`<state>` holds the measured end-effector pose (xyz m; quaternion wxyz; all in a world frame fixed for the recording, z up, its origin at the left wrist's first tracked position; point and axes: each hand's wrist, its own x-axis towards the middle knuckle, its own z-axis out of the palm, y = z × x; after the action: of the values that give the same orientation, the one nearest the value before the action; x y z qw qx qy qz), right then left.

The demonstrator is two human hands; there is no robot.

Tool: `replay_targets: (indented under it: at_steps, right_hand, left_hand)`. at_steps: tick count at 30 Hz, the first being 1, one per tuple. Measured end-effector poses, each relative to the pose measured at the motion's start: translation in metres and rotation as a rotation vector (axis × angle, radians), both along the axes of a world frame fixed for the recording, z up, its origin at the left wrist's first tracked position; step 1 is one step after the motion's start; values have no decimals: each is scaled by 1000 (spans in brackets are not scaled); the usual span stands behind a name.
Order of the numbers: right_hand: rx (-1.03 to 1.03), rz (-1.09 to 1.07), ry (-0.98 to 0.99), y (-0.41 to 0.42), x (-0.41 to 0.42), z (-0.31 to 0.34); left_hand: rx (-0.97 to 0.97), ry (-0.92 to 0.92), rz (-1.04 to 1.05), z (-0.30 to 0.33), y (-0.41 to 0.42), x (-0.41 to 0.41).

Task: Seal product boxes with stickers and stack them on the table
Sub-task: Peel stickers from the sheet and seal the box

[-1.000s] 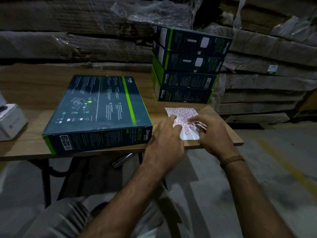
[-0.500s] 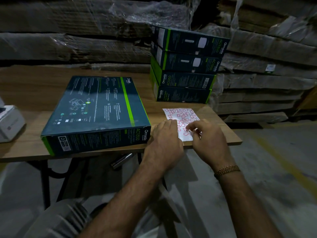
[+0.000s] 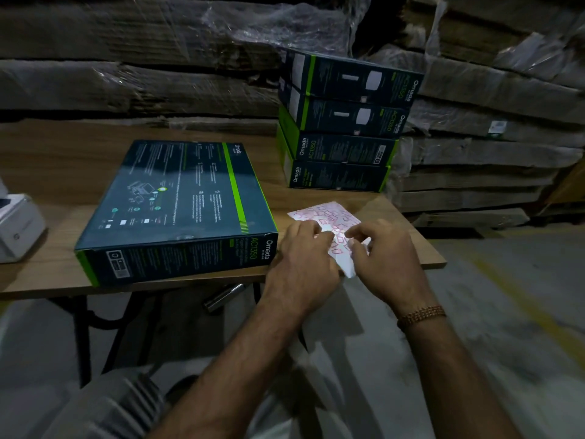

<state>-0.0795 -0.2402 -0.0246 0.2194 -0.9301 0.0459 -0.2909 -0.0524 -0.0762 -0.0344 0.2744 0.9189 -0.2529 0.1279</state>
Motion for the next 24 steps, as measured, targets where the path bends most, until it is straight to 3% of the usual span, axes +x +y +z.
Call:
replay_targets:
  at_steps: [6, 17, 20, 24]
  right_hand:
    - [-96, -136, 92, 7, -7, 2]
    - [34, 63, 180, -13, 4, 8]
    - [45, 84, 76, -15, 6, 7]
    - [62, -45, -57, -14, 3, 2]
  left_hand:
    - [4, -6, 6, -2, 3, 1]
    - [98, -13, -81, 4, 3, 4]
    - [139, 8, -137, 4, 3, 5]
    - [136, -46, -118, -3, 1, 9]
